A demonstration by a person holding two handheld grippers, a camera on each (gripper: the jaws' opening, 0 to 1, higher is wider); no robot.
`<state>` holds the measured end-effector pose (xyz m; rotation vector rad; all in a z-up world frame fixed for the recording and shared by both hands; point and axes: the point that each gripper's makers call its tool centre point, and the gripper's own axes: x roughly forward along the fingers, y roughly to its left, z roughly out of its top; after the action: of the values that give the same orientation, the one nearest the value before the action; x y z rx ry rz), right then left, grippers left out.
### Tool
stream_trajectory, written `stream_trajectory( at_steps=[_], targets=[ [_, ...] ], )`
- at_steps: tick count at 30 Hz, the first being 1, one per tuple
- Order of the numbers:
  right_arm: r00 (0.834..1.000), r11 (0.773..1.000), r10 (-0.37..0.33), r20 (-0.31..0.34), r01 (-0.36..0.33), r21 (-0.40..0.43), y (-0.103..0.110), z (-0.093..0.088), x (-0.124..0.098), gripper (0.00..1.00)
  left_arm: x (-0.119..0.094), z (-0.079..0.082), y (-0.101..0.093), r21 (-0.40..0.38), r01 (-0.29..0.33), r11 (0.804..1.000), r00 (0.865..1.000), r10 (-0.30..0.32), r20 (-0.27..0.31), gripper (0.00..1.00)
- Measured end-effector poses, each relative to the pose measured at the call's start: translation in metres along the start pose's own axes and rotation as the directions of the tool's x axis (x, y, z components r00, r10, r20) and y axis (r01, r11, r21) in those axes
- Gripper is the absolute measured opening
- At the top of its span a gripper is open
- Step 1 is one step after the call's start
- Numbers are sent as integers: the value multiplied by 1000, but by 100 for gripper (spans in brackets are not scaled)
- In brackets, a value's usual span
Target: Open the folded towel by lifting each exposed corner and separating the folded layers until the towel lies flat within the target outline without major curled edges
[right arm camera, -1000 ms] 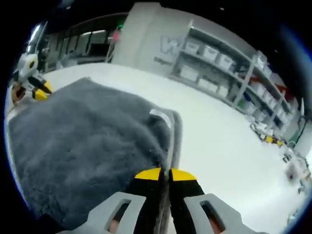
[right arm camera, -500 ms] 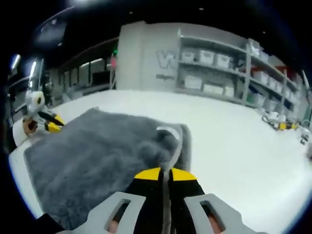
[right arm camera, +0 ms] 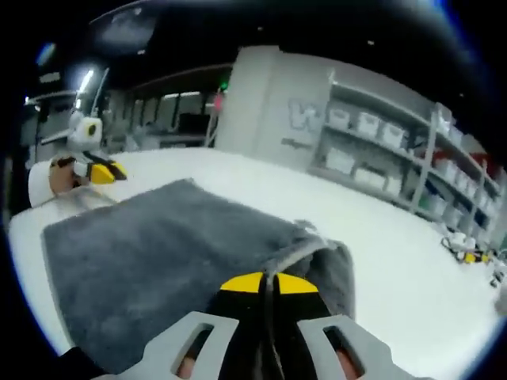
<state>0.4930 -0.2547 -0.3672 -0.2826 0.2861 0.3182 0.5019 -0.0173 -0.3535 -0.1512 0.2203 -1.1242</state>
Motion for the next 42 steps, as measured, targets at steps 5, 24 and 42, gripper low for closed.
stream_trajectory(
  at_steps=[5,24,42],
  targets=[
    [1000,1000,-16,22,16,-8,9,8,0,0,-2,6,-2,-27,21,999,999,-21,26,25],
    [995,961,-61,76,79,-267,63,33,5,0,2,26,-17,-137,103,985,986,-82,146,42],
    [996,878,-39,75,70,-474,91,36,17,0,10,12,-23,-173,105,979,991,-89,96,35]
  ],
)
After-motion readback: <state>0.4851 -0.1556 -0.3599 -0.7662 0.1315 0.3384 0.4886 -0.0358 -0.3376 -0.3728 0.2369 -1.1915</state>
